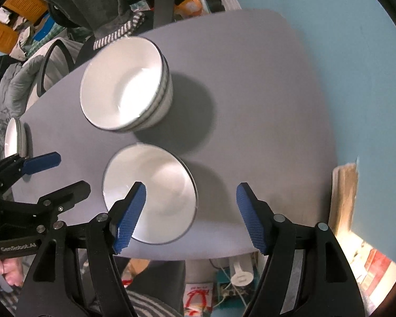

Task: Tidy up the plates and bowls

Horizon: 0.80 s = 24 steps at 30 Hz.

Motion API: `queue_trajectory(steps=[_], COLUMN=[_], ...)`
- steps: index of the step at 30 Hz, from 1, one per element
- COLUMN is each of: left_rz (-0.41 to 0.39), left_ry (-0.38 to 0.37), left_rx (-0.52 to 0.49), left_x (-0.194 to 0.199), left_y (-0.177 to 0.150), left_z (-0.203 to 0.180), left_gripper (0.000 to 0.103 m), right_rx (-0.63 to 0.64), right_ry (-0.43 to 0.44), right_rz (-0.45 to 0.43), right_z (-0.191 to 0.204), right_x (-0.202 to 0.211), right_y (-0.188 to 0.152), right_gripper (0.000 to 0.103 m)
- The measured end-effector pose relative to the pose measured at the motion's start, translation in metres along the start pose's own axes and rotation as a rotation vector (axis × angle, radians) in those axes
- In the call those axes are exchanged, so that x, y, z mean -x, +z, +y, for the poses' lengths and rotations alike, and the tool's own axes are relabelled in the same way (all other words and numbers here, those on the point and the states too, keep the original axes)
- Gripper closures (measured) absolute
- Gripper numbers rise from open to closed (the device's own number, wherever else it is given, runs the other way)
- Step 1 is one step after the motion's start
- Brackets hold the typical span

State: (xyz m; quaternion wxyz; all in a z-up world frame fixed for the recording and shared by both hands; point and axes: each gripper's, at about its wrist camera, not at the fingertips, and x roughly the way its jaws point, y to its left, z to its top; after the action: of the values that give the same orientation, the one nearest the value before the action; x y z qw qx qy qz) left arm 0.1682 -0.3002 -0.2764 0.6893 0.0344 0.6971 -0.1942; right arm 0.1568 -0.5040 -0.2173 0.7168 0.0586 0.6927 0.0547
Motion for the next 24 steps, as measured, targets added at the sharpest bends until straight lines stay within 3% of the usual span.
queue_trajectory(steps=[14, 18, 21, 24], left_rz=[0.039, 0.046, 0.047, 0.055], left_ry=[0.012, 0.001, -0.005, -0.017], left_rx=[0.013, 0.035, 0.032, 0.04], left_x=[-0.041, -0.047, -0.049, -0.053], left_y=[-0.004, -0.002, -0.001, 0.003], left_z=[-0.007, -0.006, -0.008, -0.005], left_gripper=[0.026, 0.045, 0.048, 0.058], right_rx=[-0.022, -0.019, -0.026, -0.032], right_ry=[0.024, 0.022, 0.018, 0.02], right_rz=[0.029, 0.039, 0.057, 0.074], right_z=[-0.014, -0.011, -0.012, -0.014], right_x=[-0.037, -0.043, -0.05, -0.056], right_y=[-0.009, -0.009, -0.008, -0.007], right_gripper=[0.032, 0.043, 0.056, 0.068])
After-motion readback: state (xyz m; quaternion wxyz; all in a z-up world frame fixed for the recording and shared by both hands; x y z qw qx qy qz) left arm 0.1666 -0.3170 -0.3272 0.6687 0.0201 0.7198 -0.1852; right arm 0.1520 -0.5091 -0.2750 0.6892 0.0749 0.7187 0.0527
